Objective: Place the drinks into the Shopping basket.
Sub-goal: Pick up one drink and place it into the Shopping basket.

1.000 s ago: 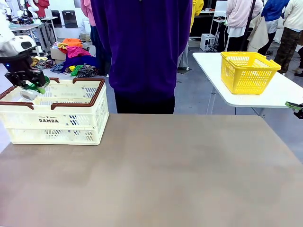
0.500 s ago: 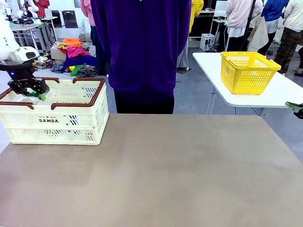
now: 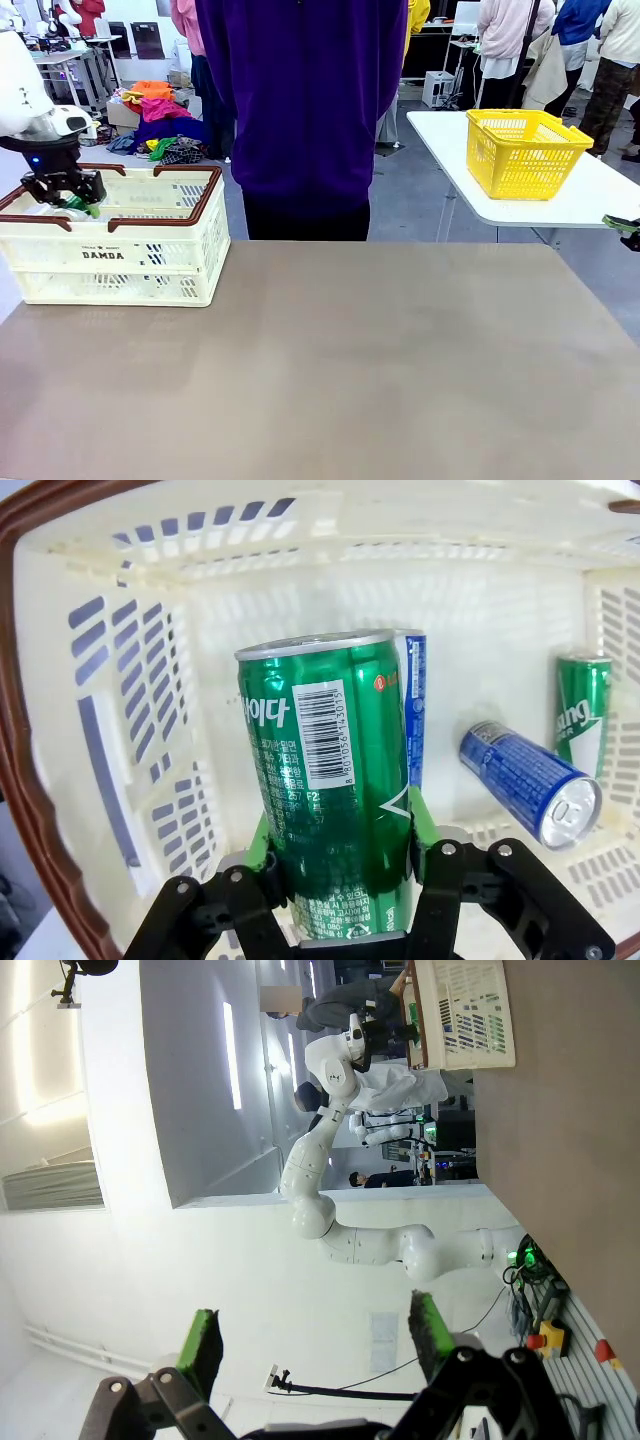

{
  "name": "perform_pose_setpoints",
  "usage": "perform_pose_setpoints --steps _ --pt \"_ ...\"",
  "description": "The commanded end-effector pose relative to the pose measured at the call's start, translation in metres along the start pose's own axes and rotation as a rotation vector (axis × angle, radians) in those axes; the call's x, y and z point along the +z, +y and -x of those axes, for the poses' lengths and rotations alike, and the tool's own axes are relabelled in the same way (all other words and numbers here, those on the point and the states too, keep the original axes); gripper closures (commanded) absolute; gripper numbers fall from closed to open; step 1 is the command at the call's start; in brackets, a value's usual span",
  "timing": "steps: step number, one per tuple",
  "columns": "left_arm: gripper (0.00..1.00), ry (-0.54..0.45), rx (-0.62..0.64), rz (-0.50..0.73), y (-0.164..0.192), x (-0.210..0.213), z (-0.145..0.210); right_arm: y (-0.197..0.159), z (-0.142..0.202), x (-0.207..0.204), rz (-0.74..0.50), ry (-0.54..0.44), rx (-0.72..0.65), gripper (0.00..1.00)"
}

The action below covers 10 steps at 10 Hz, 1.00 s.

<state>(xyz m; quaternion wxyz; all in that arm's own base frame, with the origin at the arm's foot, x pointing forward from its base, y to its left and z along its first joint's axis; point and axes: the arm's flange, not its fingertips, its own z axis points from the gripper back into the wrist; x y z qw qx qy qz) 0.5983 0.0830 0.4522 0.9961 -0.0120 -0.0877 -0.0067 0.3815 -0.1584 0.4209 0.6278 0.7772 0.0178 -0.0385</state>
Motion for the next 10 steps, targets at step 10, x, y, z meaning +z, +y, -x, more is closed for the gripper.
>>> perform_pose_setpoints --steps 10 --pt "0.0 0.076 0.097 0.197 -0.023 0.102 0.031 0.005 -0.001 0.002 -0.014 -0.005 -0.013 0.0"
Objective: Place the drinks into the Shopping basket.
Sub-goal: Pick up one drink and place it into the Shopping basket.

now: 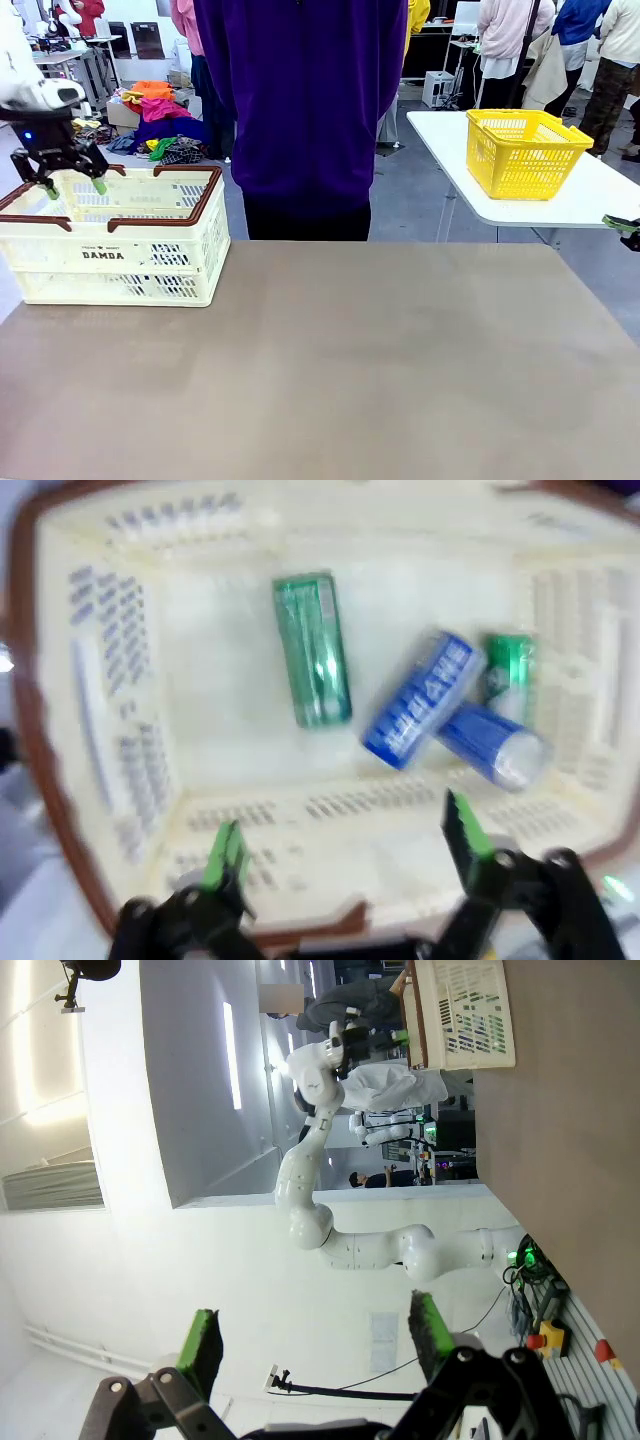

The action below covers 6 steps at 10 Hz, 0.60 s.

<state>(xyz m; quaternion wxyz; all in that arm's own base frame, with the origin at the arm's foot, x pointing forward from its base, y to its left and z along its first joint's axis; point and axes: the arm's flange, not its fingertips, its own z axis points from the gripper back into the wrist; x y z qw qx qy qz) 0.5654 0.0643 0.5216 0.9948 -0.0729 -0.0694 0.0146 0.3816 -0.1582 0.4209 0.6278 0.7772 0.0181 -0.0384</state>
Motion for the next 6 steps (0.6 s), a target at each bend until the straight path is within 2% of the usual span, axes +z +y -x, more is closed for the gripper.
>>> perform_pose_setpoints --steps 1,3,4,5,6 --pt "0.0 0.078 0.053 0.175 -0.004 0.053 0.034 0.005 0.0 0.002 -0.014 -0.005 -0.012 0.0" --pt "0.0 0.114 -0.002 0.556 0.027 0.089 0.091 0.005 0.0 0.002 -0.014 -0.005 -0.012 0.0" --pt "0.0 0.098 0.022 0.753 0.054 0.092 0.116 0.005 0.0 0.002 -0.014 -0.005 -0.012 0.0" --pt "0.0 0.034 0.118 0.999 0.081 0.084 0.132 0.005 0.0 0.002 -0.014 -0.005 -0.012 0.0" --pt "0.0 0.039 0.213 1.198 0.102 0.07 0.14 0.005 0.0 0.002 -0.014 -0.005 -0.012 0.0"
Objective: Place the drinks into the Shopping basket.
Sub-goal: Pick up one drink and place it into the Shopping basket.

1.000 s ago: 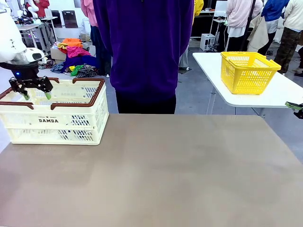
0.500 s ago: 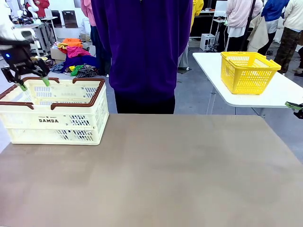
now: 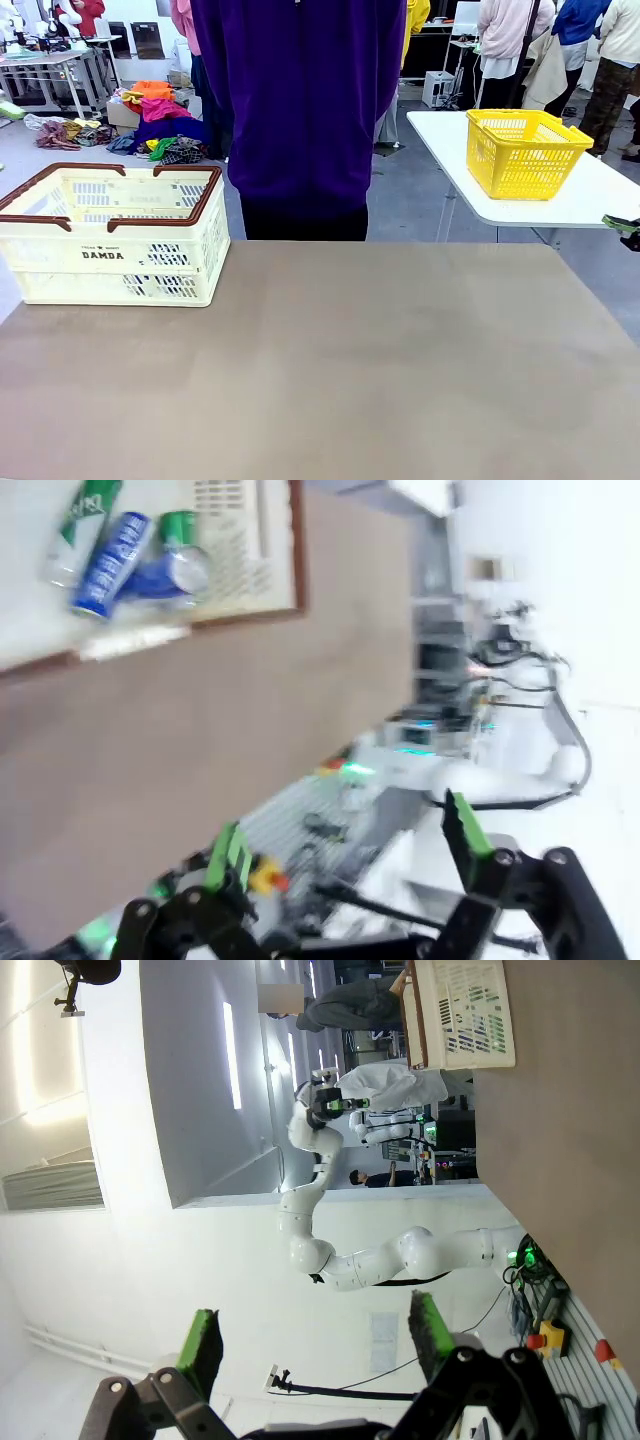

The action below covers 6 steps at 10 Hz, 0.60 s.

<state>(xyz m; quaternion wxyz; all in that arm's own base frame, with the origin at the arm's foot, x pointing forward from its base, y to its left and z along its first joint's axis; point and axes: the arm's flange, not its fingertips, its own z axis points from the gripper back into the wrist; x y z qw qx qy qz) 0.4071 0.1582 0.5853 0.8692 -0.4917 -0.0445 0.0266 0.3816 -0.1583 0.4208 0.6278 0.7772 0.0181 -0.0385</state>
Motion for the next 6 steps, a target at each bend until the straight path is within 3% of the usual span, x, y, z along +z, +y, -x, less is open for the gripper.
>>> perform_pose_setpoints --steps 1,3,4,6 --pt "0.0 -0.085 0.184 0.35 0.04 -0.004 -0.01 0.005 0.0 0.002 -0.014 -0.005 -0.012 0.0" --pt "0.0 -0.102 0.228 0.292 0.044 -0.011 -0.017 0.005 0.0 0.002 -0.014 -0.005 -0.012 0.0" --pt "0.0 -0.063 0.145 0.254 0.056 0.008 0.004 0.005 0.0 0.002 -0.014 -0.005 -0.012 0.0" --pt "0.0 -0.063 0.145 0.254 0.056 0.008 0.004 0.005 0.0 0.002 -0.014 -0.005 -0.012 0.0"
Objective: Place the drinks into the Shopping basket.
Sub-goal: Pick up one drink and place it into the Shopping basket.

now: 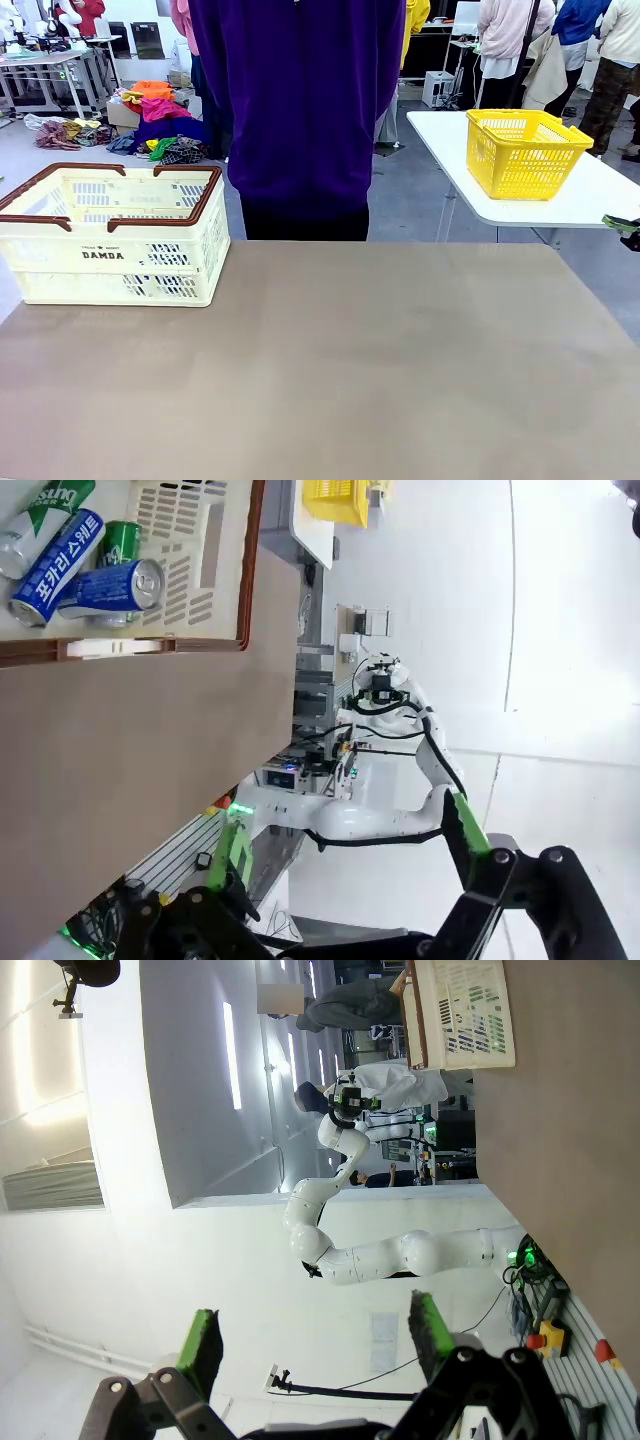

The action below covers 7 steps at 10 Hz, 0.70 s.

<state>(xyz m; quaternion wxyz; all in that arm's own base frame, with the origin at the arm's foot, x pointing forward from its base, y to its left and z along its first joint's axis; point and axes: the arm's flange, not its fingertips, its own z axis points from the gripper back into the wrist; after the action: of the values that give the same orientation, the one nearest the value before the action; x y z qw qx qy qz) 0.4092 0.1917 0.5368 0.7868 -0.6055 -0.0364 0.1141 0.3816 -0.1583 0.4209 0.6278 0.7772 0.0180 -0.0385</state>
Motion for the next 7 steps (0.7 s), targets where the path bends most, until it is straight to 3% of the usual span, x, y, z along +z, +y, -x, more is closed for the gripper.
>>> perform_pose_setpoints --steps 1,7 --pt "0.0 0.013 -0.029 -0.017 -0.0029 0.0044 0.0071 0.0052 -0.0005 0.0017 -0.014 -0.005 -0.012 0.0" --pt "0.0 0.013 -0.029 -0.017 -0.0029 0.0044 0.0071 0.0052 -0.0005 0.0017 -0.014 -0.005 -0.012 0.0"
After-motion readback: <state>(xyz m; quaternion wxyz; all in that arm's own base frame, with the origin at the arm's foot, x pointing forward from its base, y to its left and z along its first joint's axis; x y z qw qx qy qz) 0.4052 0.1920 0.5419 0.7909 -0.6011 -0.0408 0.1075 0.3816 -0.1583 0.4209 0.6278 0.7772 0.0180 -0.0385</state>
